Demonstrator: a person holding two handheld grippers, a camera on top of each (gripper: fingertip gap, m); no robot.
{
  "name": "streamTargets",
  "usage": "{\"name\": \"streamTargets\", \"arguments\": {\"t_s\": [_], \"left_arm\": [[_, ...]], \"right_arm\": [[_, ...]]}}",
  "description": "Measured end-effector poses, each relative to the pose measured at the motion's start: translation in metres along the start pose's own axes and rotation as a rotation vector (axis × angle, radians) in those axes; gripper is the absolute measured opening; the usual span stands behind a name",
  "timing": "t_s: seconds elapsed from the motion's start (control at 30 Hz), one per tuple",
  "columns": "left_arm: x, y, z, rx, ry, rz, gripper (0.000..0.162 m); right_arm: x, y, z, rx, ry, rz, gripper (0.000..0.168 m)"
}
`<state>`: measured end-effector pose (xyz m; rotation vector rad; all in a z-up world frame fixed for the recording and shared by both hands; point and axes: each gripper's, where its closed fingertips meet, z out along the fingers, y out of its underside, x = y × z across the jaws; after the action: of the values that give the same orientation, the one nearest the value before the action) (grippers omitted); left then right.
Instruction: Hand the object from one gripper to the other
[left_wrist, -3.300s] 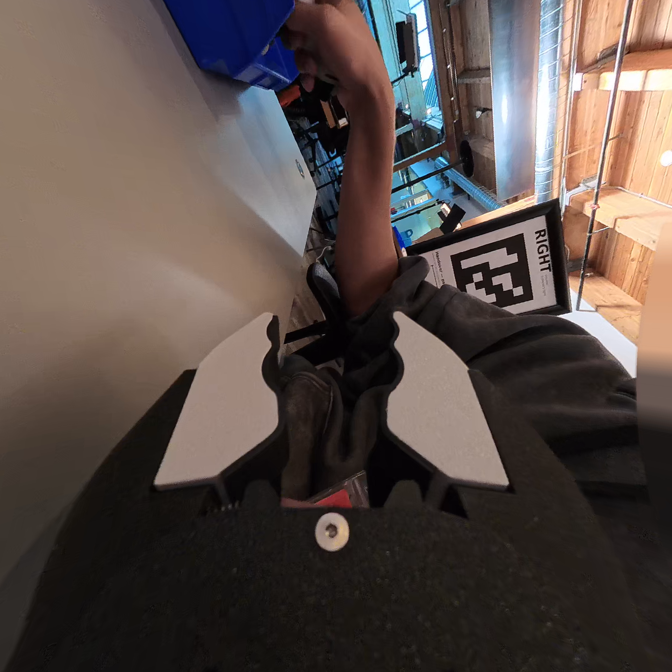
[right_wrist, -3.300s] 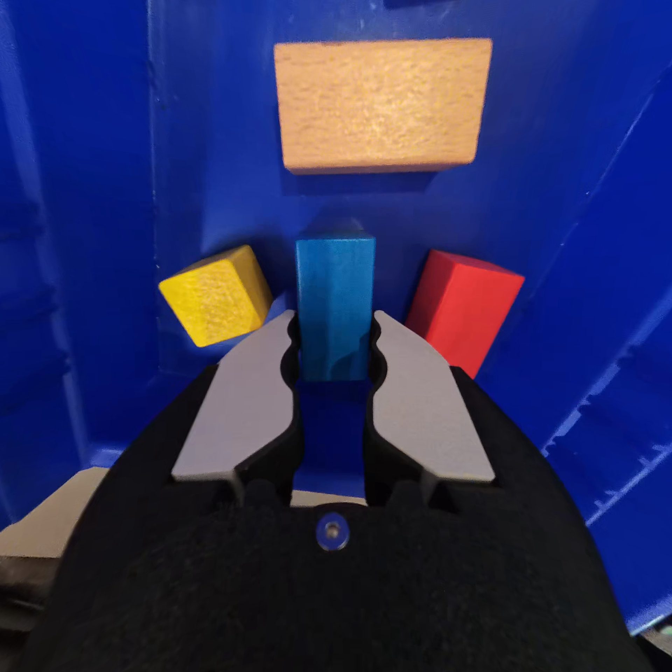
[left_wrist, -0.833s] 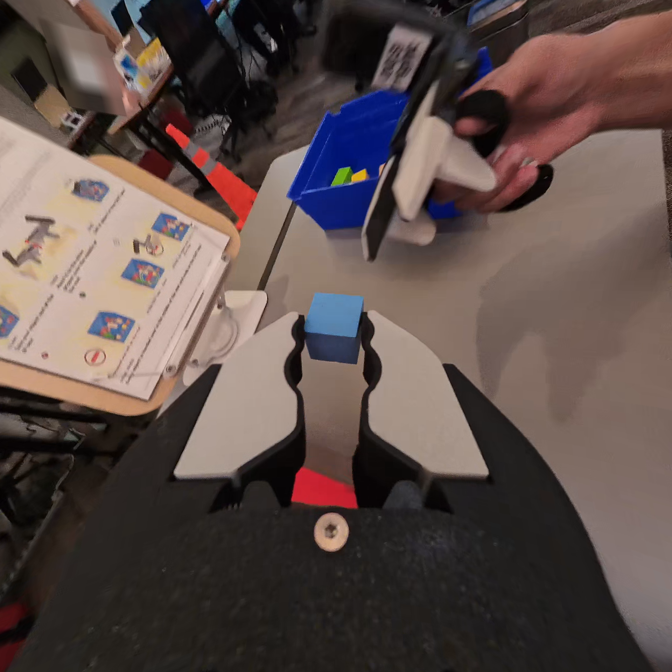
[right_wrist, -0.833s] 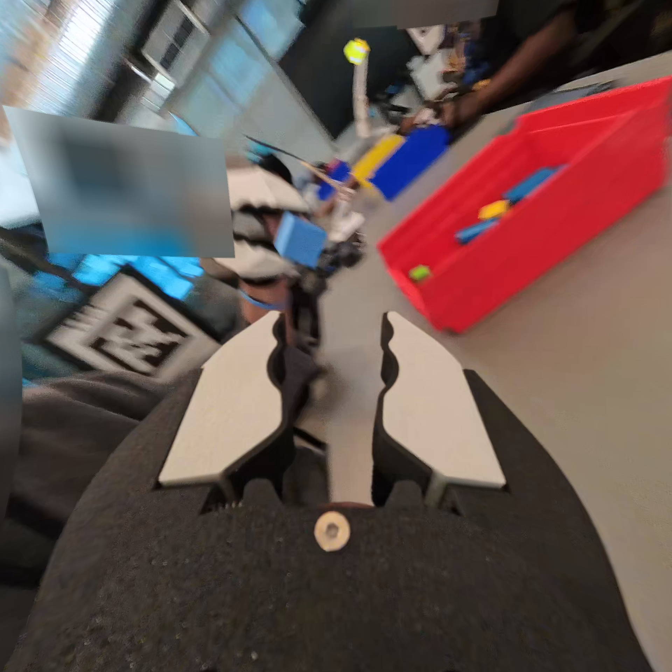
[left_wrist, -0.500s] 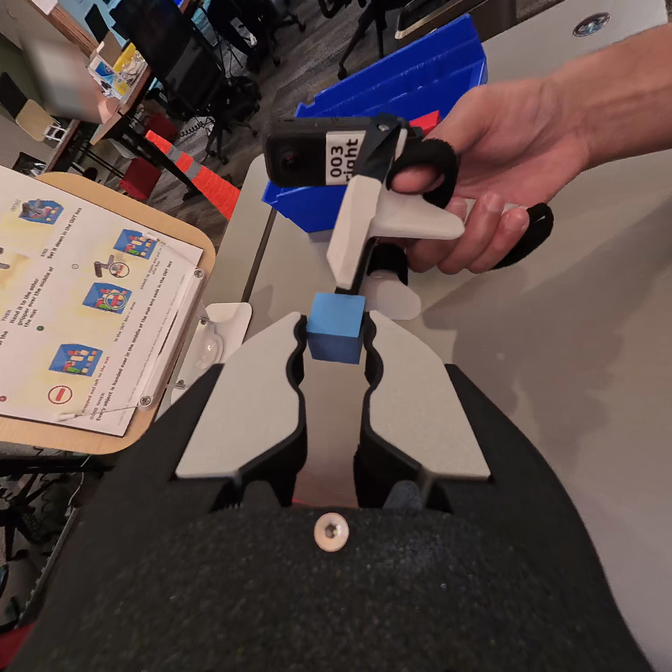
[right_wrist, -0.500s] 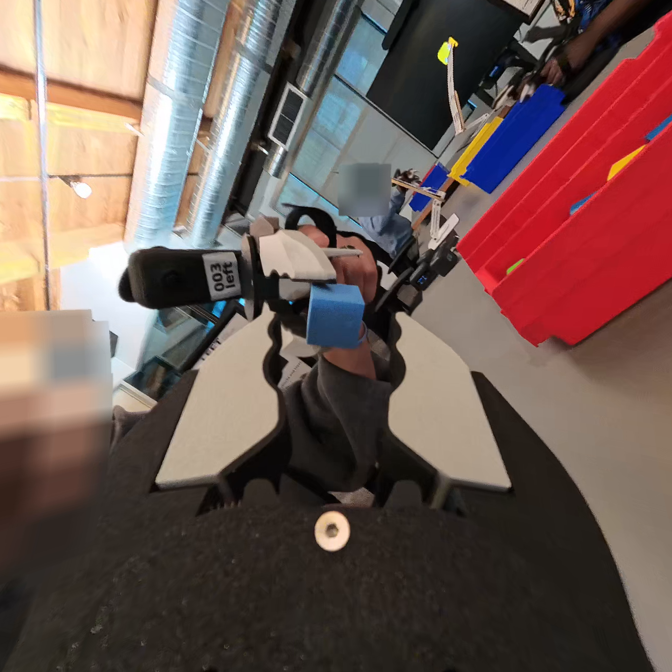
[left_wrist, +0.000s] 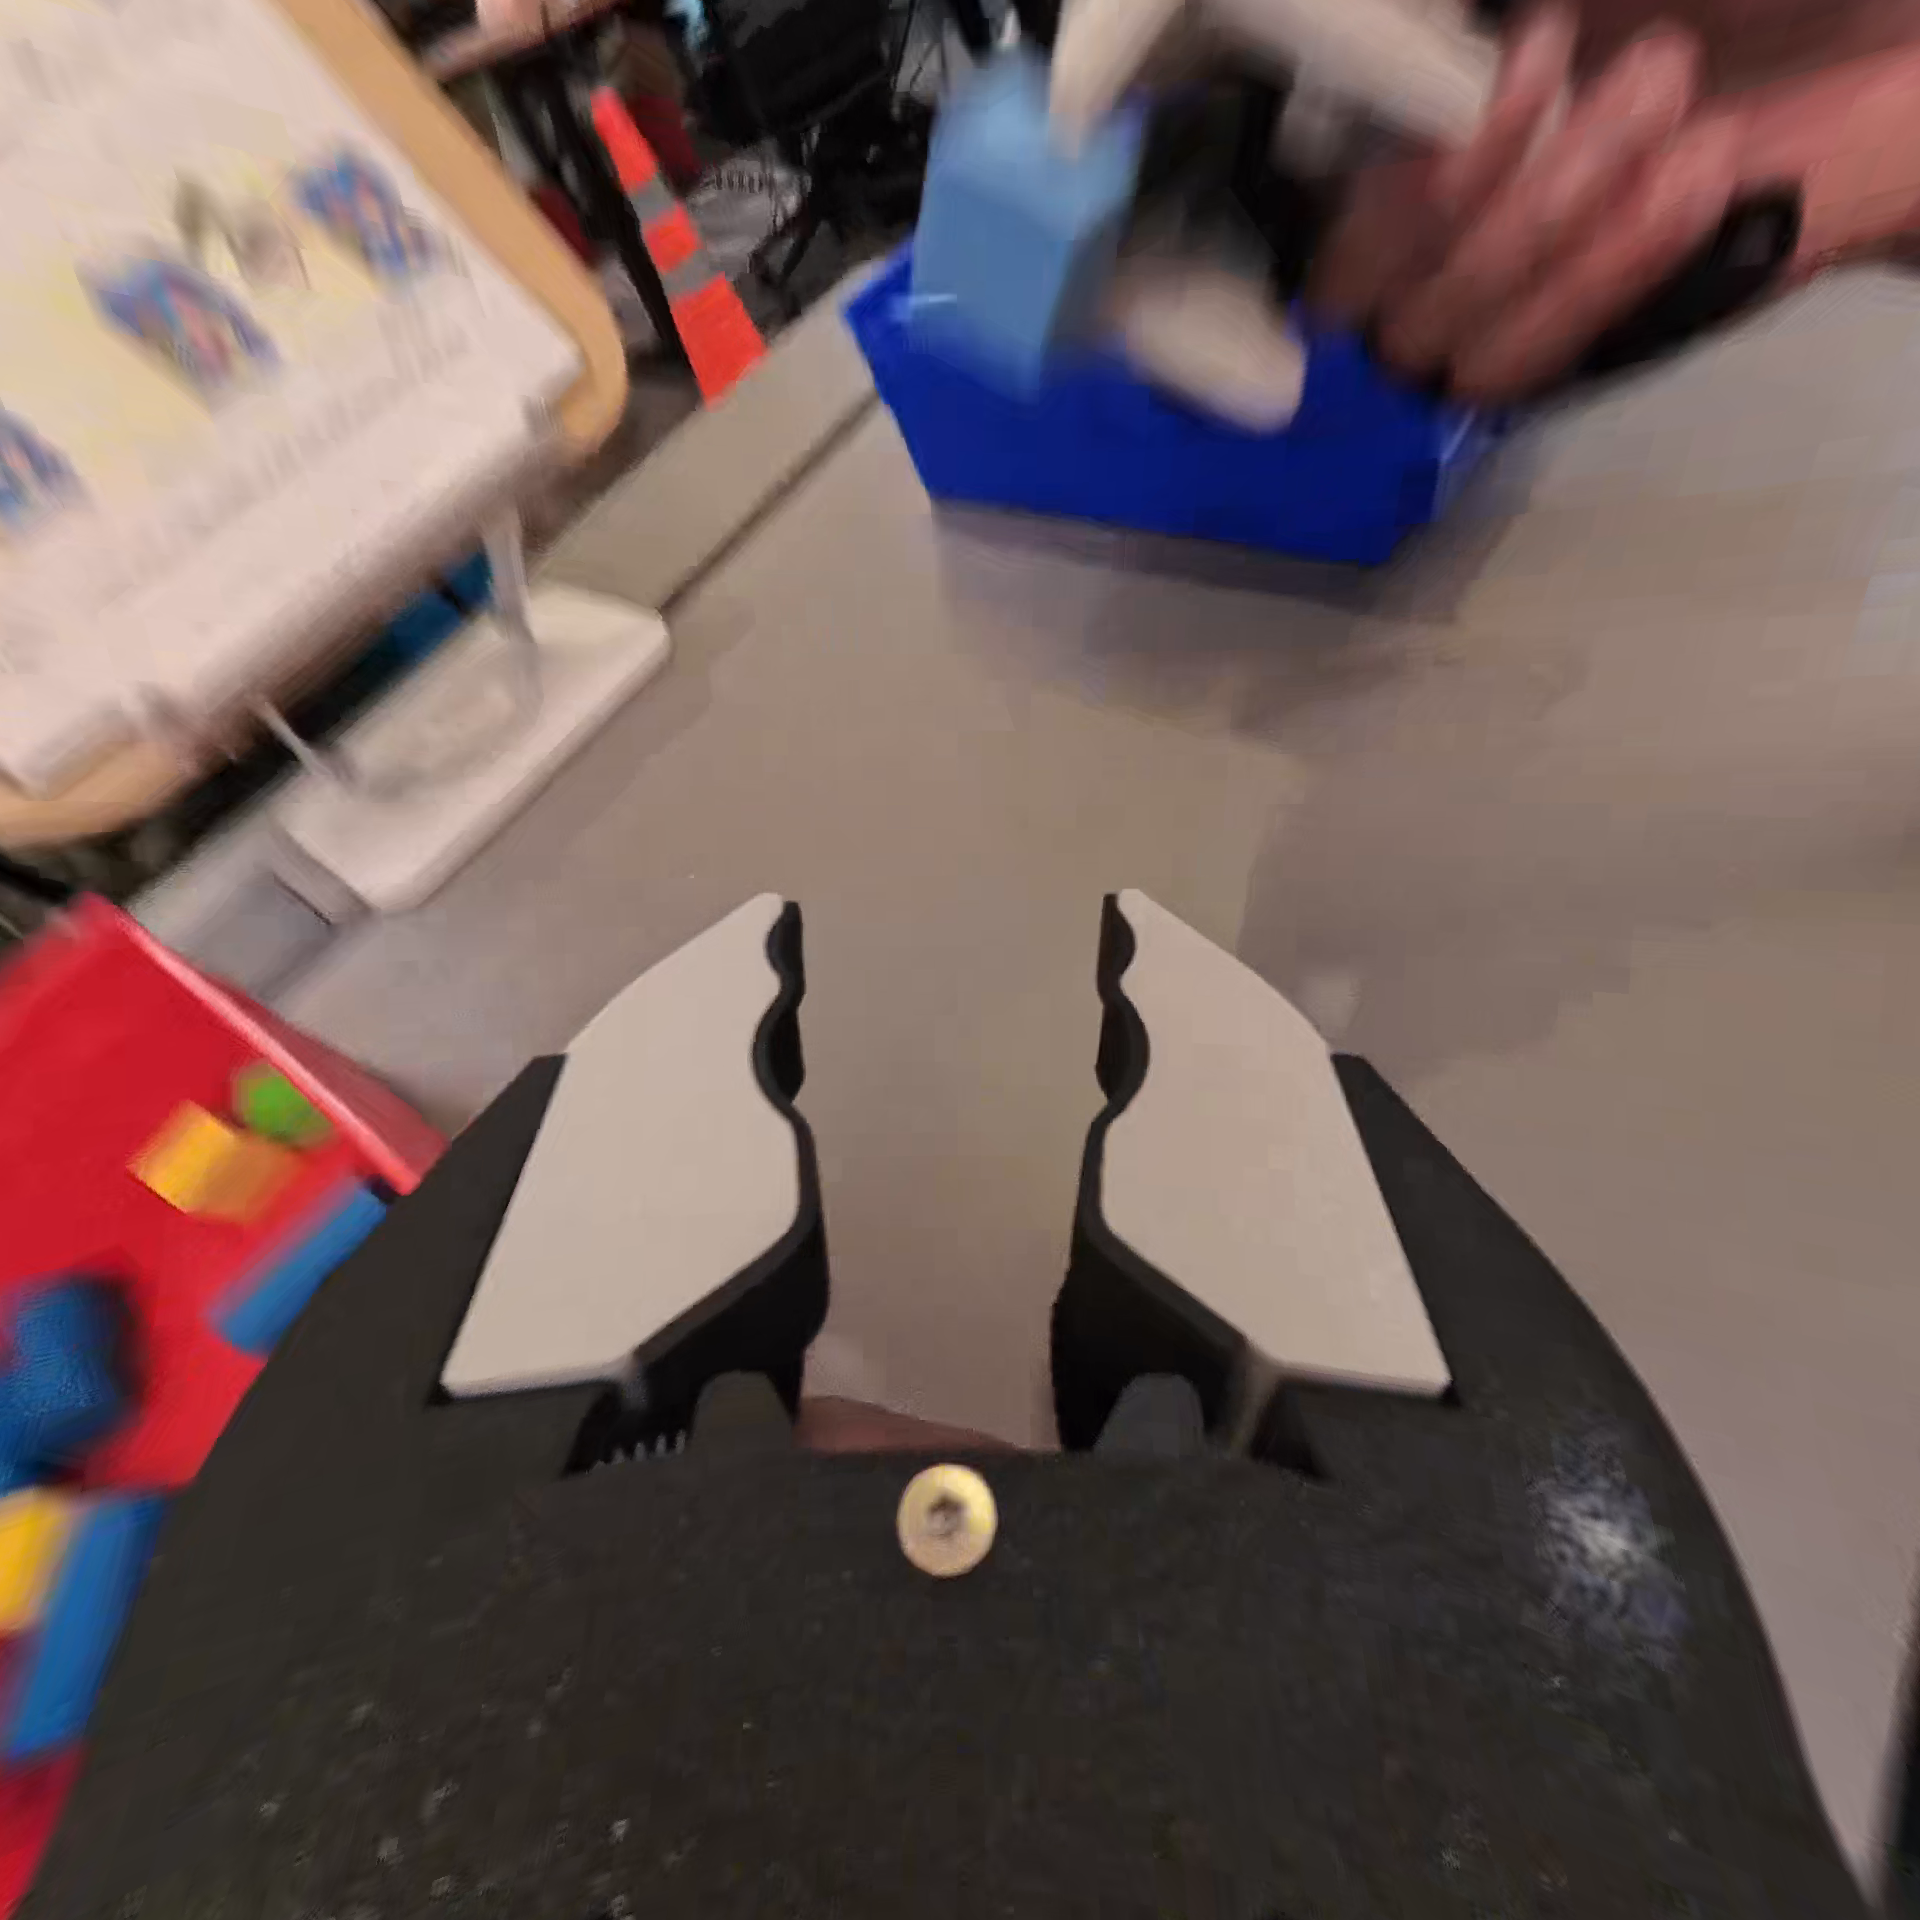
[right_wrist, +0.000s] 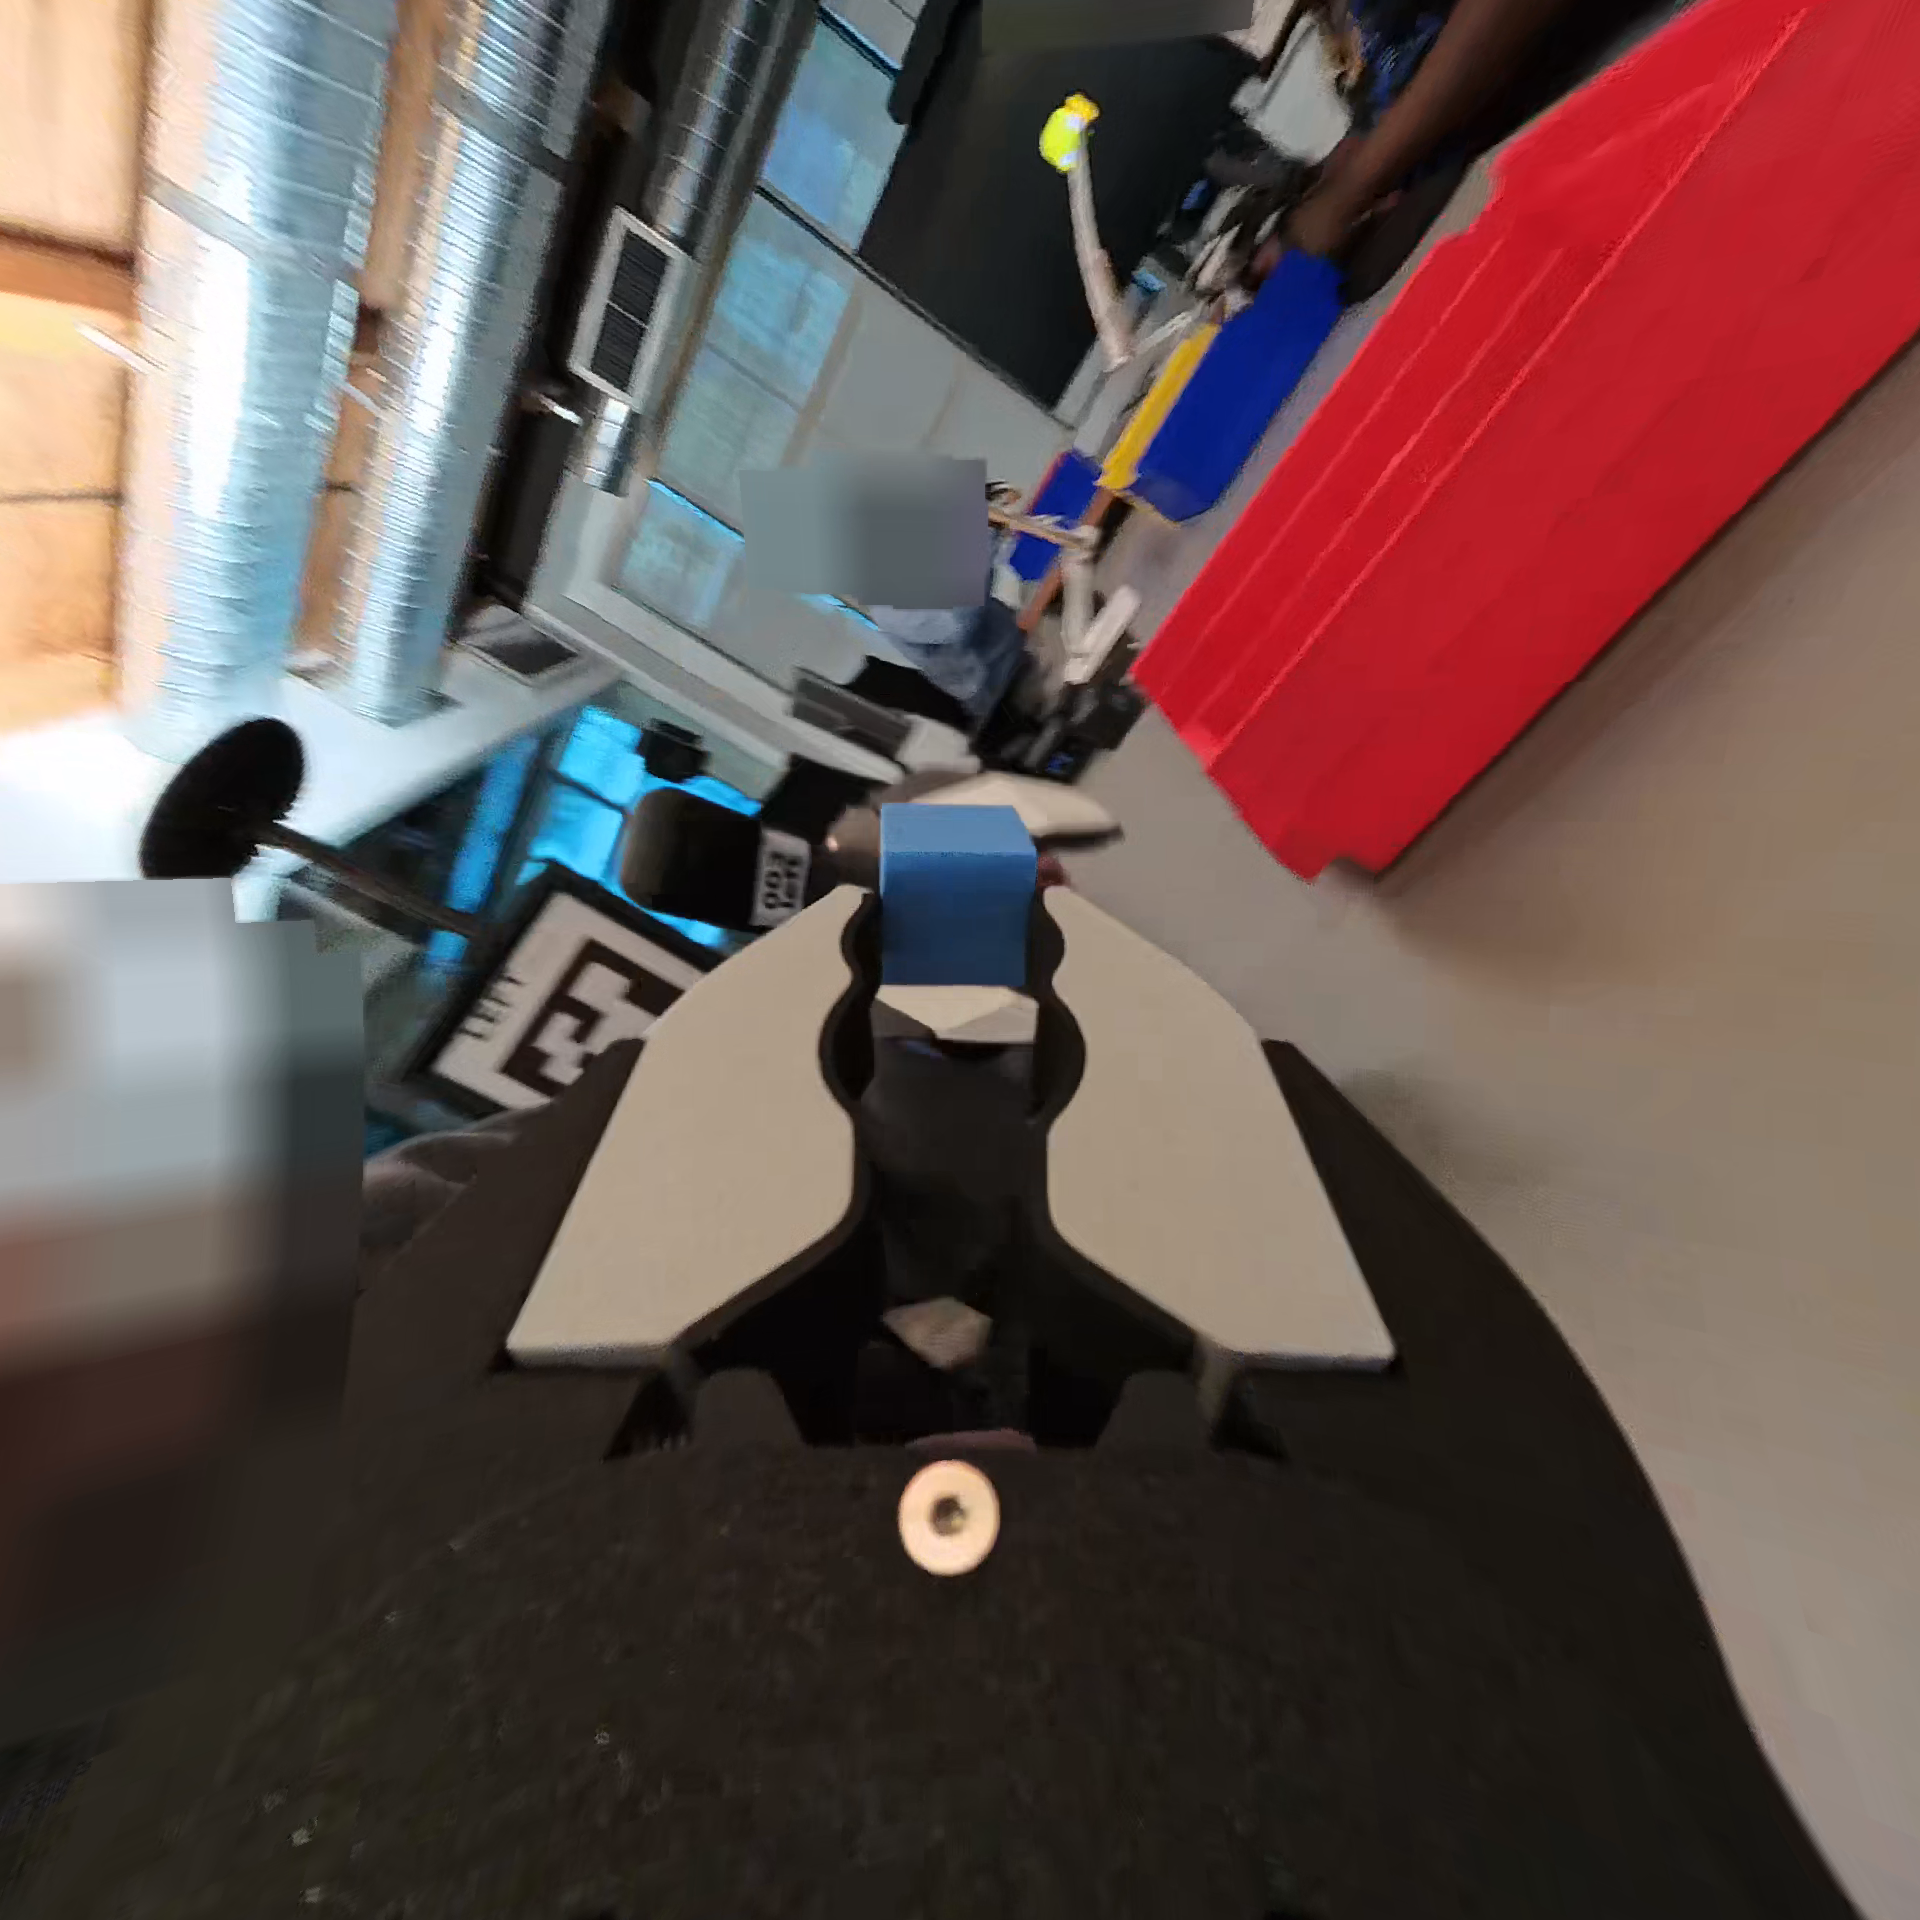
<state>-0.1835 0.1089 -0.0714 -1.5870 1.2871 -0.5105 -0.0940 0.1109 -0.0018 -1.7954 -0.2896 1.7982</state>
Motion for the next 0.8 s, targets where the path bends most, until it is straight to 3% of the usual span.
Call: {"name": "streamTargets", "arguments": {"t_s": [0.1, 0.17, 0.23, 0.33, 0.53, 0.8], "left_arm": [[0.019, 0.073, -0.015, -0.135, -0.029, -0.127, 0.054], [0.033, 0.103, -0.028, -0.190, -0.049, -0.133, 0.054], [0.039, 0.119, -0.040, -0.234, -0.090, -0.123, 0.054], [0.037, 0.111, -0.051, -0.199, -0.132, -0.092, 0.055], [0.036, 0.103, -0.051, -0.164, -0.099, -0.144, 0.052], [0.038, 0.111, -0.050, -0.211, -0.117, -0.067, 0.052]], "right_arm": [[-0.002, -0.034, -0.060, 0.052, 0.260, -0.196, 0.026], [0.012, -0.066, -0.119, 0.114, 0.547, -0.302, 0.026], [0.041, -0.090, -0.191, 0.123, 0.927, -0.368, 0.026], [0.088, -0.104, -0.283, 0.010, 1.385, -0.319, 0.026], [0.185, -0.072, -0.341, -0.480, 1.596, -0.019, 0.027], [0.226, -0.062, -0.359, -0.630, 1.668, 0.095, 0.027]]}}
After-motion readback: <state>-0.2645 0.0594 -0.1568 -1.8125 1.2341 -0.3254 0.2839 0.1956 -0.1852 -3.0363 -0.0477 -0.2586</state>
